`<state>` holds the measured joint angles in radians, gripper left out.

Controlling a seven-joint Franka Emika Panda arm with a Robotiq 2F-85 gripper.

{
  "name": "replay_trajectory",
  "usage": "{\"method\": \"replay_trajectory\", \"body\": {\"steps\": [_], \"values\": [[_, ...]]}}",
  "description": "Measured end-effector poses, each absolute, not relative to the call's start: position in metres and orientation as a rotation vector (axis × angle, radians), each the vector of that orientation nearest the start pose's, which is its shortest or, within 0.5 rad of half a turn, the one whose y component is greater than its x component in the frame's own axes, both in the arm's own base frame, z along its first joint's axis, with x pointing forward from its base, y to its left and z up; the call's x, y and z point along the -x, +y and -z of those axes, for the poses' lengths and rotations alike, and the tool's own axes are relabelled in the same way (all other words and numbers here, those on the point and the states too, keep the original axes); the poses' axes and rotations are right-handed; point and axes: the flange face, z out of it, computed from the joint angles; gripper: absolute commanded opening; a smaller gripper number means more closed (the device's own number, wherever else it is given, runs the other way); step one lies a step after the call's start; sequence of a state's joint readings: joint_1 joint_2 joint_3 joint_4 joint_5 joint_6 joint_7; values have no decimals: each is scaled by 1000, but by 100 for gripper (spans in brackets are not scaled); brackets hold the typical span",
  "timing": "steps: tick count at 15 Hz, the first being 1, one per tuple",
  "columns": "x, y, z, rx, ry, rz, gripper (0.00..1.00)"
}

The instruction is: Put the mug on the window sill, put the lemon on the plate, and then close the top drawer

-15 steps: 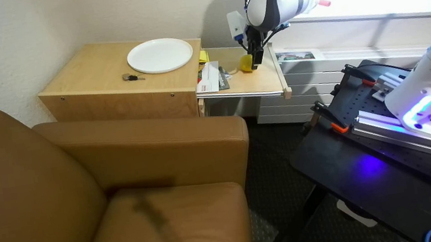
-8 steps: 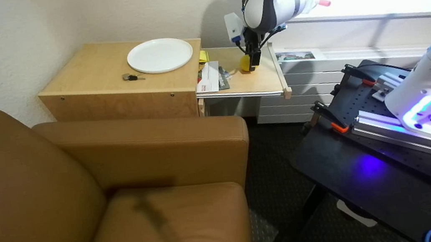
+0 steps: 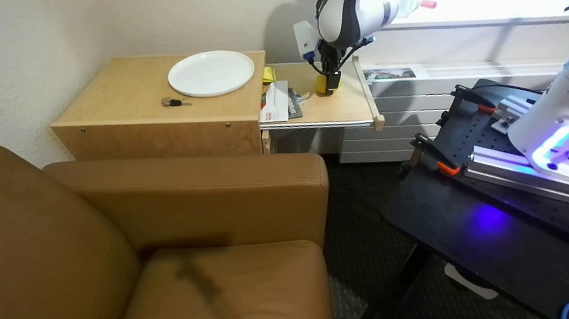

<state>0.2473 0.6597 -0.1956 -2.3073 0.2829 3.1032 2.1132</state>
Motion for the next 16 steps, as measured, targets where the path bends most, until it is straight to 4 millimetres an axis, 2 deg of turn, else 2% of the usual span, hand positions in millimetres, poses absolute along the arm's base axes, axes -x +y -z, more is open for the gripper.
{"method": "replay_trajectory", "body": {"steps": [4, 6, 10, 14, 15, 16], "values": [[-512, -7, -86, 1253, 2758, 220, 47], [-515, -5, -102, 1299, 2725, 220, 47], [-513, 4, -162, 1453, 2610, 264, 47], [-509, 41, -236, 1583, 2407, 301, 47], [-507, 53, -256, 1593, 2364, 286, 72], [-506, 60, -270, 1591, 2342, 274, 72]]}}
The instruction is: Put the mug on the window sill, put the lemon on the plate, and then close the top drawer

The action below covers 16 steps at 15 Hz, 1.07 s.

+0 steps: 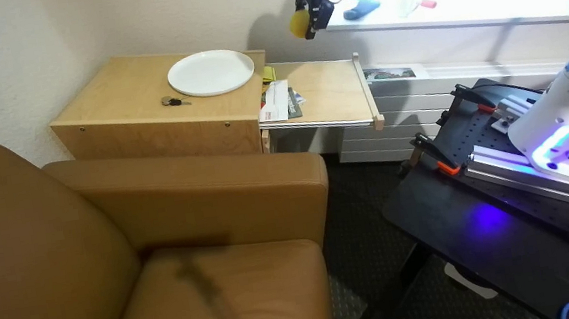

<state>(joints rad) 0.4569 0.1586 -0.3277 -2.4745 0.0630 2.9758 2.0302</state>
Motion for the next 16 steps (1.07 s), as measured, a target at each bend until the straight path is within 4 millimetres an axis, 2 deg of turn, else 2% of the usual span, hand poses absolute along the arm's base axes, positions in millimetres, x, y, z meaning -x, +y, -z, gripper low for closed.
{"method": "replay_trajectory", "body": {"steps": [2, 3, 7, 9, 12, 16], "values": [[-506, 58, -269, 1589, 2348, 275, 72], [-506, 55, -261, 1592, 2363, 276, 47], [-505, 56, -245, 1613, 2388, 274, 47], [-512, 65, -236, 1626, 2390, 283, 47], [-543, 105, -236, 1635, 2341, 310, 47], [-593, 165, -259, 1565, 2262, 347, 47]]}}
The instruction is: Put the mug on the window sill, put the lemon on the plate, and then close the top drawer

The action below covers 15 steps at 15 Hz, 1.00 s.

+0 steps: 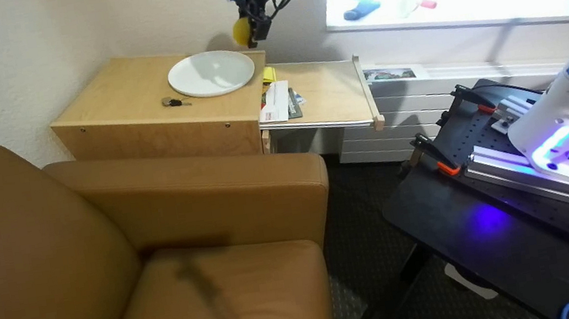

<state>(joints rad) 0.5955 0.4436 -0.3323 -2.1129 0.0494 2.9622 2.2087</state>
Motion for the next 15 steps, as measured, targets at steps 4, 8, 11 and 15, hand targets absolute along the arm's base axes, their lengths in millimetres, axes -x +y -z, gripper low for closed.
{"method": "replay_trajectory", "body": {"steps": [4, 8, 11, 15], "values": [[-625, 186, -280, 1497, 2251, 349, 72], [-626, 185, -277, 1507, 2255, 353, 47], [-635, 178, -253, 1464, 2318, 392, 47], [-666, 189, -216, 1371, 2395, 450, 47]]}}
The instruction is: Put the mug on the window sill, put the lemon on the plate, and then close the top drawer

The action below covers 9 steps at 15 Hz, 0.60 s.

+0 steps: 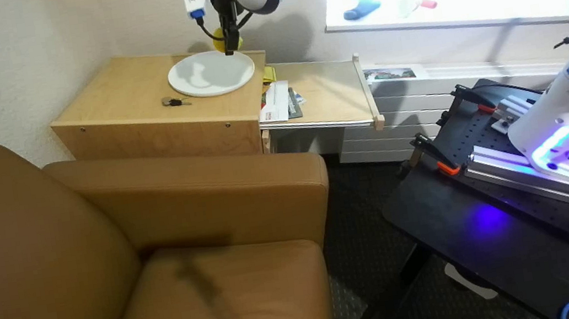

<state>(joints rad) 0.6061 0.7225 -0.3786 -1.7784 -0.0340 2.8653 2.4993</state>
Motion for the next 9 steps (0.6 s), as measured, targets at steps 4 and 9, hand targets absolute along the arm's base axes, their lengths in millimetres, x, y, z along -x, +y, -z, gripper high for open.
{"method": "replay_trajectory", "body": {"steps": [4, 9], "values": [[-690, 213, -195, 1277, 2506, 396, 47], [-697, 218, -190, 1250, 2529, 360, 47]]}}
